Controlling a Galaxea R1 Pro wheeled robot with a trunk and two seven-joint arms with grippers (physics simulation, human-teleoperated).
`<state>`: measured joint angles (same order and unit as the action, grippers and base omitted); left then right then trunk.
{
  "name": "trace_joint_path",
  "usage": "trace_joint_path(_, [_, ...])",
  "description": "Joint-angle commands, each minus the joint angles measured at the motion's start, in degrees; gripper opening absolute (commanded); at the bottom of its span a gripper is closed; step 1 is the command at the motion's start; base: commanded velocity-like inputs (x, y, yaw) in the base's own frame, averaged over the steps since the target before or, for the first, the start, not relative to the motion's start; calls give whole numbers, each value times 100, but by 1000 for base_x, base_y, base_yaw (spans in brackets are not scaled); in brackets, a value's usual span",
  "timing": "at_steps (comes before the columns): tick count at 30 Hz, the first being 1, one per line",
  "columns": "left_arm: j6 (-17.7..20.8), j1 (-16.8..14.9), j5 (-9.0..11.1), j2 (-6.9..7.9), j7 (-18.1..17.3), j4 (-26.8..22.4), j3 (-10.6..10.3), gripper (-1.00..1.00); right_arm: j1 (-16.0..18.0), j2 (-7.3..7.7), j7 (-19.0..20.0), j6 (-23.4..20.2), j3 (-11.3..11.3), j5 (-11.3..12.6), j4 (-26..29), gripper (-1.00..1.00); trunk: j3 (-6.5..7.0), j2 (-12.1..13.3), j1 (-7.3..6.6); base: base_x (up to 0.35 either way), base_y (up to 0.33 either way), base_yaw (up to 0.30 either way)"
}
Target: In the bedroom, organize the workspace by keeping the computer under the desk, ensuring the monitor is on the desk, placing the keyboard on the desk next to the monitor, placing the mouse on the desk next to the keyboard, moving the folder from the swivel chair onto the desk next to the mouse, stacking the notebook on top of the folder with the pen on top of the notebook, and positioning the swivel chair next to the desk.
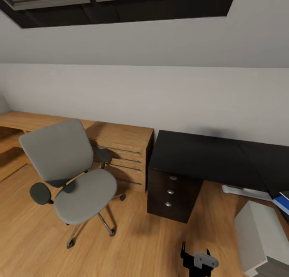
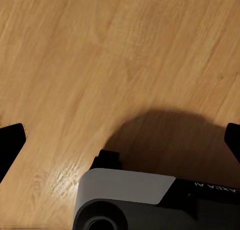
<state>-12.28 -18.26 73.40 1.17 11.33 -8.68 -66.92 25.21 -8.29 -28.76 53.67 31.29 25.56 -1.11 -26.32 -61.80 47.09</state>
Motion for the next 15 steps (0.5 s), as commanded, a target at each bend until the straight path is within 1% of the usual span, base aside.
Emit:
trace_joint_path(1, [-10,-2,34,6,45,-21,-49,100,1,-6,-63,55,51,19,-12,100,-6,-4,0,0,0,290])
trace_joint_path(15, [-11,-2,34,-2,45,-19,-49,100,-7,-14,-205,156,52,20,-12,100,-6,-4,0,0,0,290])
